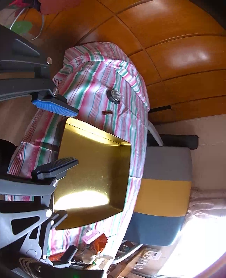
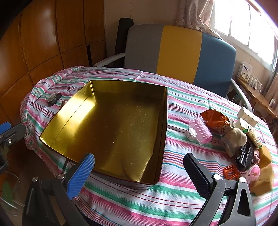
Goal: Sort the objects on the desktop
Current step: 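Move both tools from the gold tray toward the pile of items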
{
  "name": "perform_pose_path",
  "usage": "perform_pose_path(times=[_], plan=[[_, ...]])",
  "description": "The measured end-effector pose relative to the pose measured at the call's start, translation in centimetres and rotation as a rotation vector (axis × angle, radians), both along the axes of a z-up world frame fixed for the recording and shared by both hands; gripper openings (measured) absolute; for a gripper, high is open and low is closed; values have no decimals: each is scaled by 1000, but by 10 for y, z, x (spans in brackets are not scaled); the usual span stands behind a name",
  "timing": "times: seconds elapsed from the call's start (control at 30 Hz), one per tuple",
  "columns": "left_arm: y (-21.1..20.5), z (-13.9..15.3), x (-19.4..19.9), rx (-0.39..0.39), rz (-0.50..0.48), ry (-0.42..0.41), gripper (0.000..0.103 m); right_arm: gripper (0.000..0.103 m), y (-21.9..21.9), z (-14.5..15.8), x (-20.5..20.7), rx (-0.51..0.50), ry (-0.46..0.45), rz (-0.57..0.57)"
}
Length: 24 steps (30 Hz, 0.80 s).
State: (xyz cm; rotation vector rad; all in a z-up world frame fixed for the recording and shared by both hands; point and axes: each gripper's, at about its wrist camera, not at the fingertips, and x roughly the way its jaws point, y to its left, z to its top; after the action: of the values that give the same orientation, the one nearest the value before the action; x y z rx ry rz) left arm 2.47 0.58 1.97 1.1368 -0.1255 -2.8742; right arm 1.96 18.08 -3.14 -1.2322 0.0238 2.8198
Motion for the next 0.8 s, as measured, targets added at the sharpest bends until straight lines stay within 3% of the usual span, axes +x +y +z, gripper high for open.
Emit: perform_pose_path(times=[0.47,0.8], plan=[[30,7,14,-56,-83,31,50,103,55,-4,25,-66,-3,-106],[64,-2,17,-96,-183,7,50,103,129,-16,58,-170,-1,-246]])
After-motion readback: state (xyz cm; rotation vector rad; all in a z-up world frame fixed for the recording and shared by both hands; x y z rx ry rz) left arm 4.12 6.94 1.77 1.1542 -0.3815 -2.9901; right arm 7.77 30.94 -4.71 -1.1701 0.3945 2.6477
